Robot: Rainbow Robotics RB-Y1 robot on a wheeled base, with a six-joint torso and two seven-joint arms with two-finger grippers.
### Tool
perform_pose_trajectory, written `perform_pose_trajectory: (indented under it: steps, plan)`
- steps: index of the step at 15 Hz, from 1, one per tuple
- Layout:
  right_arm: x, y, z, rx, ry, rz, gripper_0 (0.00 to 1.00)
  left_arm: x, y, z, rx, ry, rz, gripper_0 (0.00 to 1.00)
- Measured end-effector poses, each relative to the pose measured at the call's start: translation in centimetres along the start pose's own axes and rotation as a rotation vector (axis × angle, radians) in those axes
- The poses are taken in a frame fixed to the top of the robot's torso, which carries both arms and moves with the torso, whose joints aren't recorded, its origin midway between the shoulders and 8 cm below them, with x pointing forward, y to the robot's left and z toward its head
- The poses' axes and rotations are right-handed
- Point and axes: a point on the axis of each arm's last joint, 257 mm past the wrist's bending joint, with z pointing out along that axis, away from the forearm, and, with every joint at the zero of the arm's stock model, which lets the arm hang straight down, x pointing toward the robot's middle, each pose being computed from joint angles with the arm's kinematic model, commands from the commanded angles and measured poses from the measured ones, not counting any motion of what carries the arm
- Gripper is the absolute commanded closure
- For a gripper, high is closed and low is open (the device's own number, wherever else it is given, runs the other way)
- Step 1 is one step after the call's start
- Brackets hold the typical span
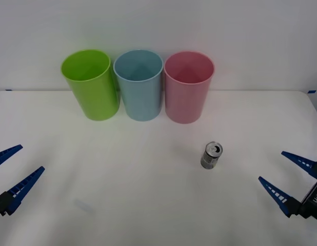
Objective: Grasp the object on the table and drop it into the matching bin: aluminum can to the light blue bin, PET bottle to the pink bin.
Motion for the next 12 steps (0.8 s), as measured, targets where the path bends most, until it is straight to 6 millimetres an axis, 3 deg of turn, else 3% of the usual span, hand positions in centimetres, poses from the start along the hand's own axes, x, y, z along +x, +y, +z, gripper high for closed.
perform_pose_trajectory:
  steps: [12]
  plan:
    - [5.6,2.2,6.0,-0.07,0.056,0.047,0.0,0.0,0.0,0.0,0.0,0.0,0.0,0.0]
